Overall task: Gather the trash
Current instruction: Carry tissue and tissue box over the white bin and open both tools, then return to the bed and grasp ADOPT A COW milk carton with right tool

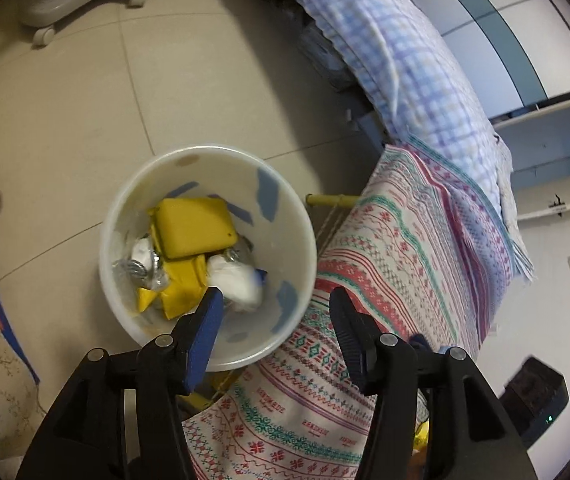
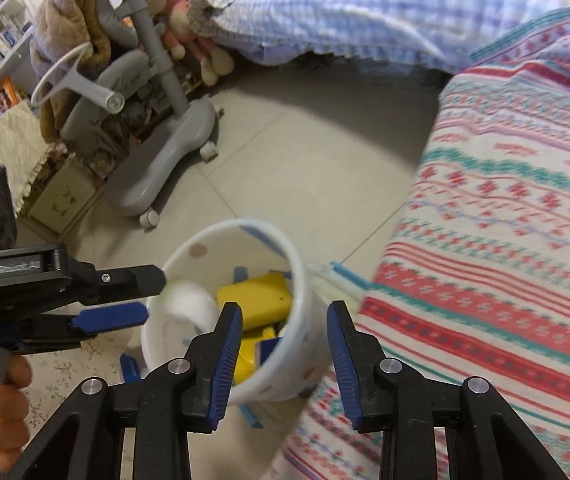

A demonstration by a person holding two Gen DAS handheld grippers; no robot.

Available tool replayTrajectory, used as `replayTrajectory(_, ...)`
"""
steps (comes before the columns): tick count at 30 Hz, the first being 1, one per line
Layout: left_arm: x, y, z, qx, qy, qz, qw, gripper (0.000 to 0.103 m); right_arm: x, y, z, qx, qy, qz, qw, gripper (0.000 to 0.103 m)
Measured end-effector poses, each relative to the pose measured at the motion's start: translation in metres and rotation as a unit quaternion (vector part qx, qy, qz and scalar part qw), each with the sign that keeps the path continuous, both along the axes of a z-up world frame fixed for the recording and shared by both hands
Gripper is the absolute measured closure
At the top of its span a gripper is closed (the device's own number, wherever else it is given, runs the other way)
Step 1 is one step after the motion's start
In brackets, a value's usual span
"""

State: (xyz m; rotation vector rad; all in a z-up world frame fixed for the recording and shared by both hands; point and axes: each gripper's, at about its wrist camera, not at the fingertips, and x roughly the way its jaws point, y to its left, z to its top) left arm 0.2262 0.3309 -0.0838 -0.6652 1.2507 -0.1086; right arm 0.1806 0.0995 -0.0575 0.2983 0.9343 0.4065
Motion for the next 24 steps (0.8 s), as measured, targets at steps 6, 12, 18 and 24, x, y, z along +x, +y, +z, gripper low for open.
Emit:
replayTrajectory(6, -0.002, -0.001, 0.007, -0.004, -0.005, 0.018, 0.9998, 0.045, -0.019, -0.028, 0.019, -0.005, -0.016, 0.002, 1.000, 0.063)
replayTrajectory(12, 0.002, -0.044, 0.033, 0.019, -0.042, -0.023, 0.9987, 0.045, -0.036, -0.070, 0.041, -0.044, -0.037, -0.006, 0.998, 0.054)
replayTrajectory(18, 0.004, -0.119, 0.049, 0.027, -0.063, -0.090, 0.9936, 0.045, -0.048, -0.134, 0.055, -0.087, -0.032, -0.027, 0.995, 0.044)
replayTrajectory(24, -0.004, -0.208, 0.054, 0.024, -0.066, -0.171, 0.9828, 0.045, -0.076, -0.224, 0.062, -0.112, -0.031, -0.078, 0.990, 0.033)
